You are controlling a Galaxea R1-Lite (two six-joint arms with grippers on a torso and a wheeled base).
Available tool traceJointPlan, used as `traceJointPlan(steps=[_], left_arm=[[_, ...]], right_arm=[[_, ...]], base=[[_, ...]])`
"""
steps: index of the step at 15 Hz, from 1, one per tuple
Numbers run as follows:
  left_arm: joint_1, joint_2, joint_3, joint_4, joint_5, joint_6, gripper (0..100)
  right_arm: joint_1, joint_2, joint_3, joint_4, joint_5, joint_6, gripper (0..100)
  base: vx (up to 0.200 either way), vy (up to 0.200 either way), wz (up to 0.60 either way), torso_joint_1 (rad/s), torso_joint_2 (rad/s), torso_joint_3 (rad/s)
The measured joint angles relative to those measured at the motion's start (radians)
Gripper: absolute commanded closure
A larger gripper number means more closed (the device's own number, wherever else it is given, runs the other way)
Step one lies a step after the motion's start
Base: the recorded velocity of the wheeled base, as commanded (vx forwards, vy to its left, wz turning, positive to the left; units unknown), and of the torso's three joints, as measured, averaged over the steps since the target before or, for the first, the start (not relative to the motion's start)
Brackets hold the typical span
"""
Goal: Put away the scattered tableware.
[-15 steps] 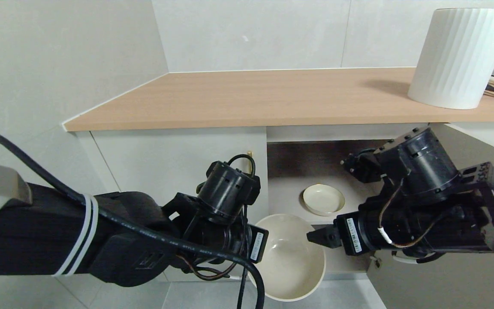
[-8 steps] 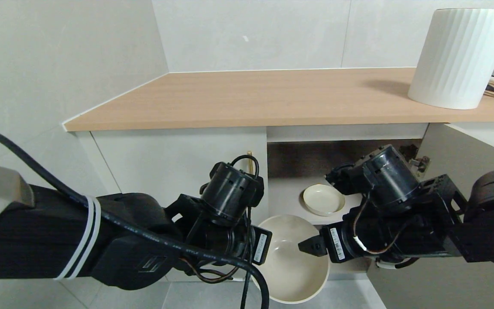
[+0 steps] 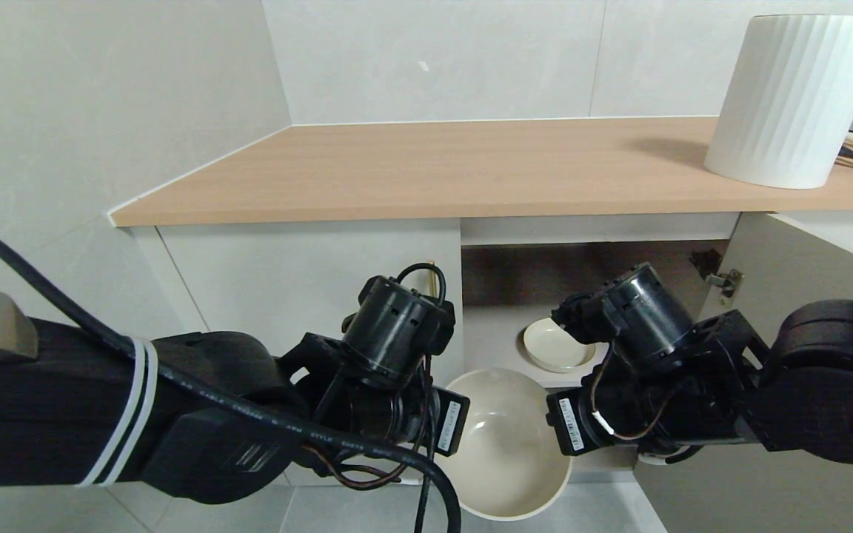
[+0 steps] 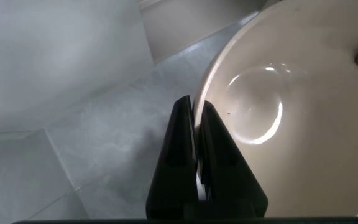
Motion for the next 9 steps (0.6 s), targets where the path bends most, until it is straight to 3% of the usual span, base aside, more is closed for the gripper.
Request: traceJointPlan(steps=[3,4,9], left_arm=[[-0.001,0.000,0.000,0.001,0.000,0.000,100],[-0.001,0.000,0.000,0.001,0.000,0.000,0],[-0.001,0.003,-0.001,-0.003,0.021,-0.010,0]], right_arm=[[0.001,0.003,0.001,-0.001,-0.005,0.000,100],[0.002,0.003,0.001,-0.002,-0.012,0.001,100],[-0.001,0.010,-0.002,-0.006,-0.026,0.011,100]], base=[[0.000,0.000,0.00,0.000,0.00,0.000],[0.000,0.000,0.00,0.000,0.00,0.000],[0.000,0.000,0.00,0.000,0.00,0.000]])
